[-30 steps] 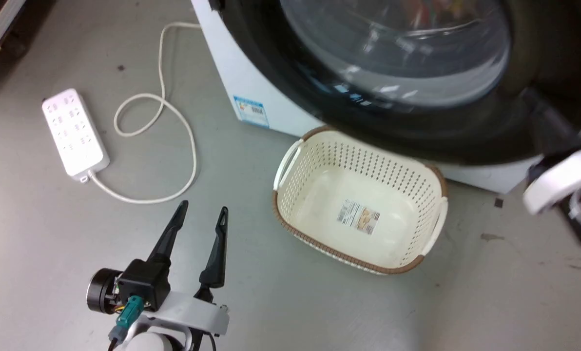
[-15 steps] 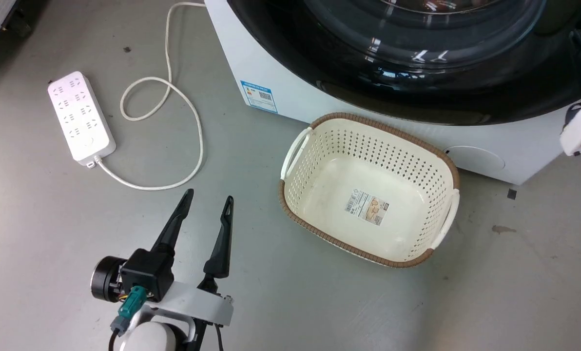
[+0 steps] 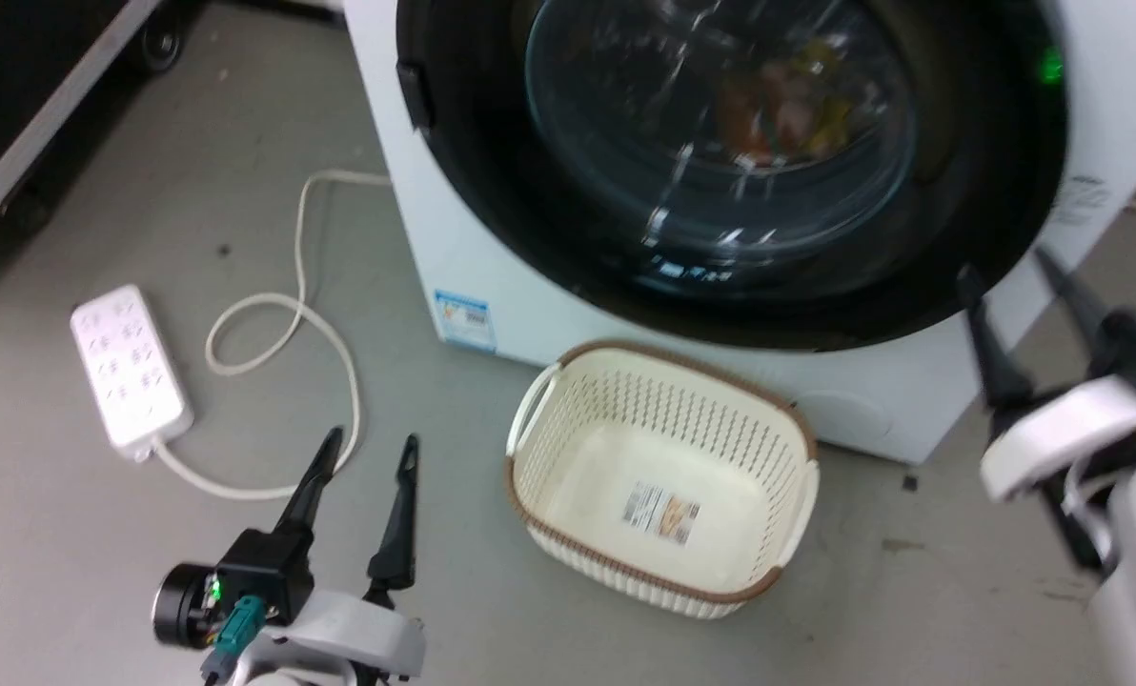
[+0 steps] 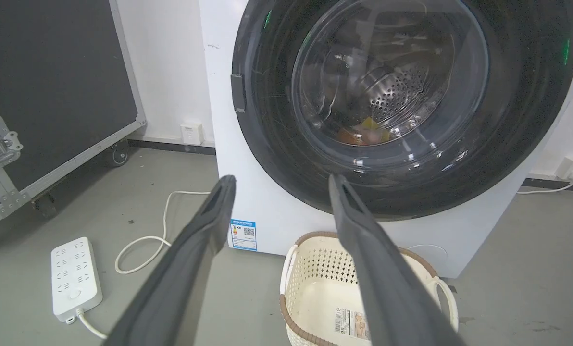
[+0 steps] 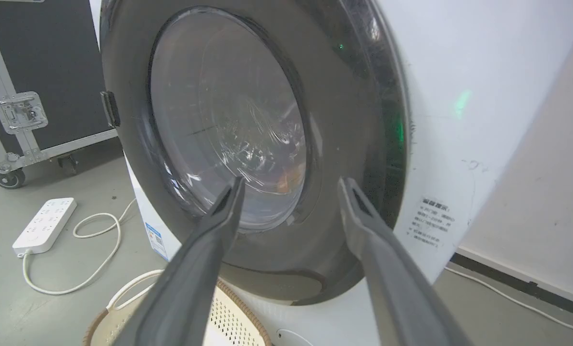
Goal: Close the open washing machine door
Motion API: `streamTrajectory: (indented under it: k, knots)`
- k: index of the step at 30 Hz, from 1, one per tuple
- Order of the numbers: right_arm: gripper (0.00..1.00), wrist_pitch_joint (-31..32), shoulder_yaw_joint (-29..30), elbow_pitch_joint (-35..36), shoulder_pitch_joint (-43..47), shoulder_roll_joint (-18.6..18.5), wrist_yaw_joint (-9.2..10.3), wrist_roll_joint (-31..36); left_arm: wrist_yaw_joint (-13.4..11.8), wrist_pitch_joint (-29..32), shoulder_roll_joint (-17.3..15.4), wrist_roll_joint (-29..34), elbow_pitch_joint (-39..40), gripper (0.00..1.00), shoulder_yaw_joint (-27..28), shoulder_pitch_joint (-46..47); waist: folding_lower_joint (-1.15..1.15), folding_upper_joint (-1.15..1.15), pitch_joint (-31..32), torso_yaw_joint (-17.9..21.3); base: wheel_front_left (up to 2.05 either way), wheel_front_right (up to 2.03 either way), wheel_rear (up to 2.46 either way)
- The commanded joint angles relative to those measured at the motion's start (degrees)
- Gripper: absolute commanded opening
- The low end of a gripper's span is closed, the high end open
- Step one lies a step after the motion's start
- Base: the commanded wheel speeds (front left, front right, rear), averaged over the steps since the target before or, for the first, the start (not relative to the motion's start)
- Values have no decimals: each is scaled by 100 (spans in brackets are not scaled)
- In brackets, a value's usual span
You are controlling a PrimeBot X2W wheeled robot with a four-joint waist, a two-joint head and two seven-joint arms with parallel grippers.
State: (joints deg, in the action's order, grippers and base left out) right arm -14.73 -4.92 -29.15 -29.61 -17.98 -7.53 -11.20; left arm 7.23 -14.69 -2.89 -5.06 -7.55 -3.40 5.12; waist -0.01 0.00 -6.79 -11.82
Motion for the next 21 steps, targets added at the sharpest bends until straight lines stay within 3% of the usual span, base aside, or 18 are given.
streamTrajectory:
  k: [1, 5, 6, 12, 16, 21]
  knots:
    - [100, -26, 100, 305, 403, 185, 4, 113, 22, -30, 0, 20, -59, 100, 70, -103, 1, 0, 385, 271, 0, 0, 0]
    - [100, -26, 428, 807, 1047, 568, 4, 237, 23, -30, -10, 14, -149, 100, 117, -205, 1, 0, 609, 409, 0, 0, 0]
    - [100, -26, 694, 1092, 1434, 842, 4, 327, 23, -30, -26, -2, -195, 100, 135, -264, 1, 0, 714, 493, 0, 0, 0]
    - [100, -27, 1170, 1583, 2224, 1352, 4, 611, 24, -30, -48, -100, -292, 100, 100, -360, 1, 0, 866, 624, 0, 0, 0]
    - [100, -27, 1333, 1841, 2656, 1492, 4, 748, 24, -30, -79, -205, -324, 100, 0, -402, 1, 0, 923, 692, 0, 0, 0]
    - [100, -27, 1129, 1812, 3006, 1507, 4, 625, 25, -30, -131, -258, -284, 100, -155, -418, 1, 0, 937, 723, 0, 0, 0]
